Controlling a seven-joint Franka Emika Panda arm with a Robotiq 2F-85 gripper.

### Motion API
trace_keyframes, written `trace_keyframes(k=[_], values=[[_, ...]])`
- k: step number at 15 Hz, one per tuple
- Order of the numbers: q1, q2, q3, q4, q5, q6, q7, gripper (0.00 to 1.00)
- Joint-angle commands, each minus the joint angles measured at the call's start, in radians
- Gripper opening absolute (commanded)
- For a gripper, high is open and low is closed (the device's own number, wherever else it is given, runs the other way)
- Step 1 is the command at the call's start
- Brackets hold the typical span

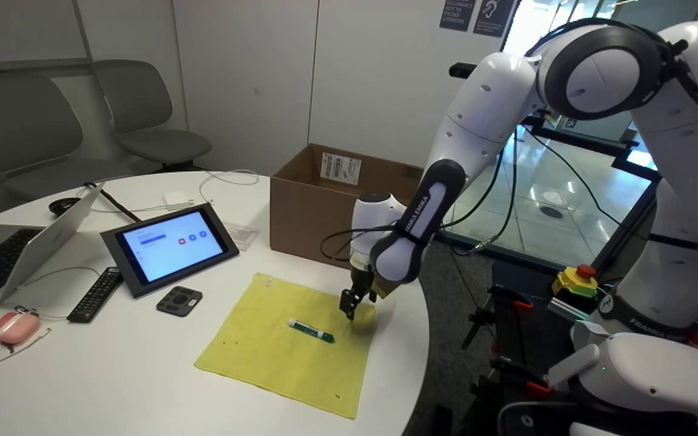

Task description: Pick up the marker, put it on the towel , fold the towel together with the marker and put it in the box

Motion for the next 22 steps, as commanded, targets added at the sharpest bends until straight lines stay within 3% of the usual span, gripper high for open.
trace_keyframes(k=[1, 12, 16, 17, 22], values=[[-0.020, 0.020, 0.007, -0.007, 0.044, 0.058, 0.003, 1.00], [-0.064, 0.062, 0.047, 0.018, 0.066, 0.048, -0.031, 1.00], [-0.094, 0.072, 0.076, 0.028, 0.073, 0.042, -0.041, 0.76], [-0.099, 0.071, 0.081, 0.029, 0.073, 0.042, -0.042, 0.61], [-0.105, 0.057, 0.083, 0.023, 0.071, 0.043, -0.043, 0.40]])
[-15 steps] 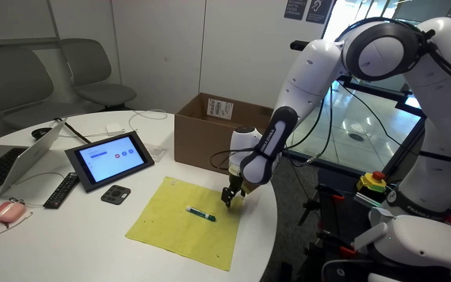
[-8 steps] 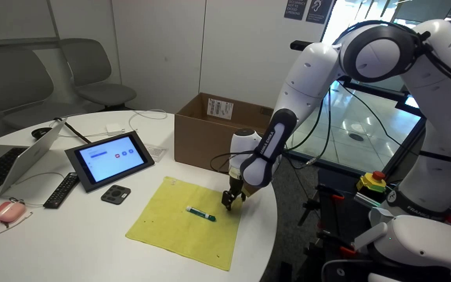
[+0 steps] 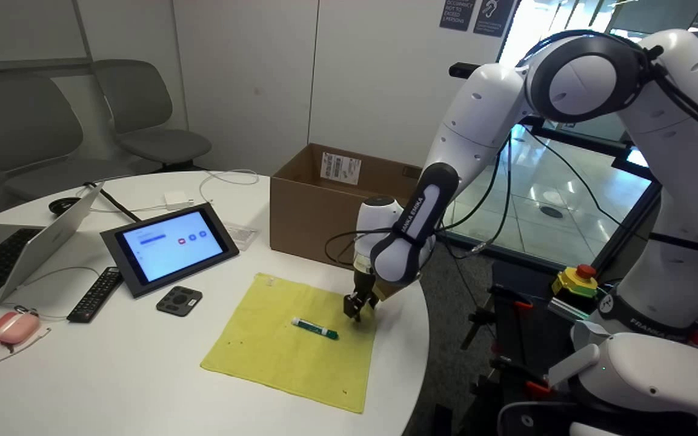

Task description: Pick up the marker, put it on the towel , fold the towel together with the marker and put it in the box

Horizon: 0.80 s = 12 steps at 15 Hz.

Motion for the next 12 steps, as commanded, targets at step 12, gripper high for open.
trace_keyframes(k=[12], values=[[0.026, -0.048, 0.007, -0.015, 0.004, 0.008, -0.065, 0.08]])
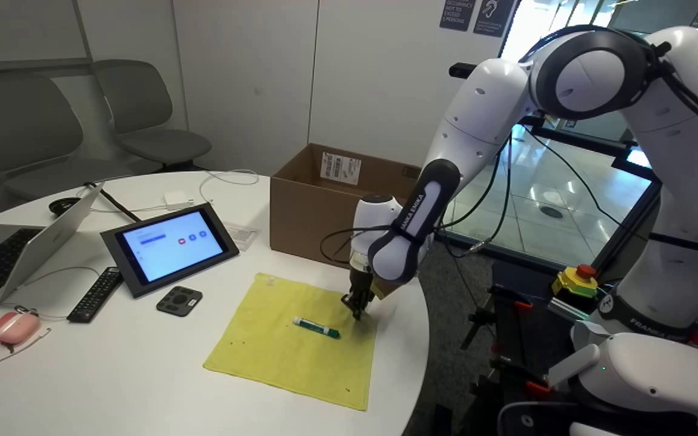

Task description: Pick up the marker, put it on the towel , fold the towel together with the marker and put it in the box

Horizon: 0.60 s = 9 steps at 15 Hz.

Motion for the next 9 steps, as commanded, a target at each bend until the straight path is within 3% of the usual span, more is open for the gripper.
trace_keyframes(k=[1, 9], values=[[0.019, -0.028, -0.002, -0.015, 0.002, 0.005, -0.029, 0.09], [0.078, -0.098, -0.010, -0.064, -0.028, 0.040, -0.062, 0.10]])
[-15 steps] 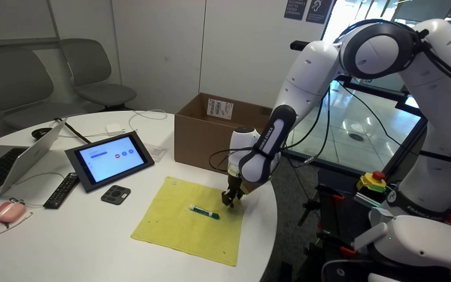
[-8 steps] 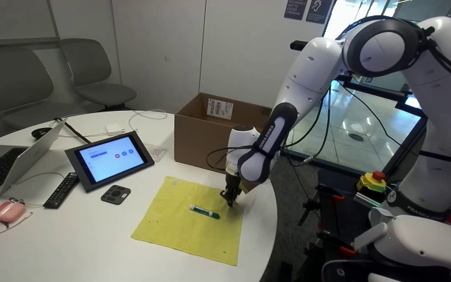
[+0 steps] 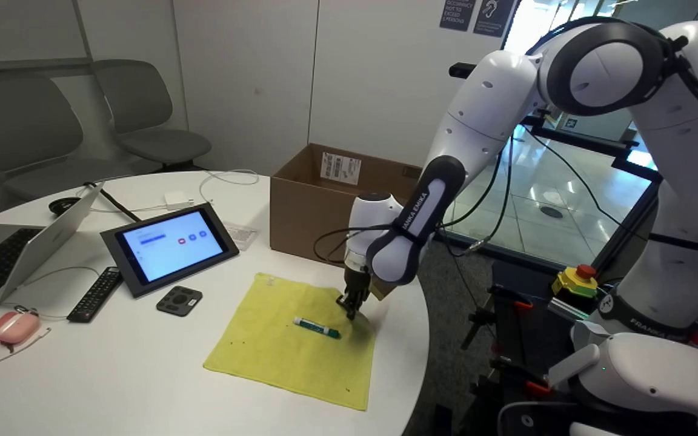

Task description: Pick up the marker, put it on the towel , fold the towel together with the marker and put it in the box

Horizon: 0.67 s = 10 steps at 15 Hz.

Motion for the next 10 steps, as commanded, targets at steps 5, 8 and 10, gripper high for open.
trace_keyframes(k=[5, 8, 10], values=[[0.127, -0.117, -0.011, -0.059, -0.092, 0.046, -0.057, 0.10], [0.215, -0.120, -0.013, -0.056, -0.161, 0.055, -0.065, 0.10], [0.281, -0.133, -0.021, -0.070, -0.208, 0.066, -0.065, 0.10]])
